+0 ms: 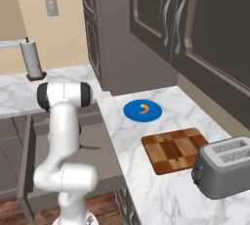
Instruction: Pick up the knife from the drawer and place it on the cutting board. Then place the meat from the plate to the cutting board.
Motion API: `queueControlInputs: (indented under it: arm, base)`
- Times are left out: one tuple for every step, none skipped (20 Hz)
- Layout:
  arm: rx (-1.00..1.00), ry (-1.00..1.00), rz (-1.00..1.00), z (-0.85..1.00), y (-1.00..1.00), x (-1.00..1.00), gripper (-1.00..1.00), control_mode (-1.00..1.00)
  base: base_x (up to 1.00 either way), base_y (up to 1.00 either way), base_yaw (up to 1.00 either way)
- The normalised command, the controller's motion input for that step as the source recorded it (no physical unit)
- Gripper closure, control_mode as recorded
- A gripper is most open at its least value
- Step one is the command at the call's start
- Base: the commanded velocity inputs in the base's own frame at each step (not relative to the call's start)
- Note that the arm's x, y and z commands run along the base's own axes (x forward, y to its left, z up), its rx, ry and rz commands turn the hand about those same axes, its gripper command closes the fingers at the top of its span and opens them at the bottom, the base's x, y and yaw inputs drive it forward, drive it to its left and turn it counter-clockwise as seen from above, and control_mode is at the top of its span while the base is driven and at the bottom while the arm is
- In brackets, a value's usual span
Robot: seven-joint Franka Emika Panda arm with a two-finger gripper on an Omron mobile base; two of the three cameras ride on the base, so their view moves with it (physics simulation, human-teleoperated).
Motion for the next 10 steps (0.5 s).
queueControlInputs:
  arm:
    - [0.0,0.03,0.0,-0.46,0.04,0.09,-1.0,-1.0]
    - [0.0,0.02,0.0,-0.5,0.04,0.08,-1.0,-1.0]
    - [0.0,0.01,0.0,-0.5,0.05,0.07,-1.0,-1.0]
    - [0.0,0.02,0.0,-0.54,0.04,0.08,-1.0,-1.0]
    - [0.0,0.02,0.0,-0.57,0.03,0.05,-1.0,-1.0]
    - [0.0,0.05,0.0,-0.63,0.06,0.07,-1.0,-1.0]
    - [0.0,0.05,0.0,-0.68,0.06,0.04,-1.0,-1.0]
    - [0.0,0.06,0.0,-0.69,0.06,0.05,-1.0,-1.0]
    - [0.01,0.07,0.0,-0.75,0.09,0.03,-1.0,-1.0]
    - [0.03,0.08,0.0,-0.72,0.06,0.0,-1.0,-1.0]
  base:
    - [0.0,0.0,0.0]
    - [0.0,0.0,0.0]
    - [0.0,0.0,0.0]
    - [0.0,0.0,0.0]
    - [0.0,0.0,0.0]
    - [0.0,0.0,0.0]
    - [0.0,0.0,0.0]
    - [0.0,0.0,0.0]
    - [0.0,0.0,0.0]
    - [0.0,0.0,0.0]
